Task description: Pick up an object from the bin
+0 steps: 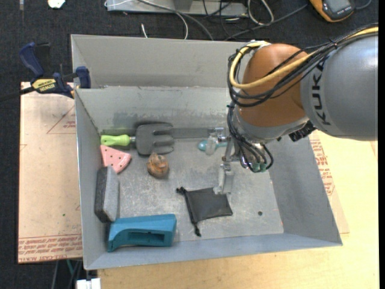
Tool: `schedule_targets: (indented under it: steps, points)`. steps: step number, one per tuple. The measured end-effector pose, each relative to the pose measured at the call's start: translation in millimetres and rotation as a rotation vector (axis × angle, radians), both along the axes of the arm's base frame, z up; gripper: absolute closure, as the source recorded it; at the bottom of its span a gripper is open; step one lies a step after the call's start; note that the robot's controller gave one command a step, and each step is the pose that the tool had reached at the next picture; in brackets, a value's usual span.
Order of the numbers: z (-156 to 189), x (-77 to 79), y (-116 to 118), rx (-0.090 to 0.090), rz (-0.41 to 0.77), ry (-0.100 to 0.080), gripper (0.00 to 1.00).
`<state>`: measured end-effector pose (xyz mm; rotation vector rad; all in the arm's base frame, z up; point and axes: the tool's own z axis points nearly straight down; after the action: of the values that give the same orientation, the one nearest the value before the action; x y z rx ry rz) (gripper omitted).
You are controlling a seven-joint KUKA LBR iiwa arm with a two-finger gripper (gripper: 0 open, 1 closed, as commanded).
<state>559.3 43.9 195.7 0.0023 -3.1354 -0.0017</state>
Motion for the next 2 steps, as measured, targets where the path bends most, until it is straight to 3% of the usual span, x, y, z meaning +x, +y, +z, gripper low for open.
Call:
schedule_targets:
  steps: [1, 2]
  points:
    - [3.8, 1.7, -0.2, 0.0, -0.001, -0.007, 0.0]
    - [-21.7, -1.8, 0.8, 0.0, 0.111, -0.015, 0.0]
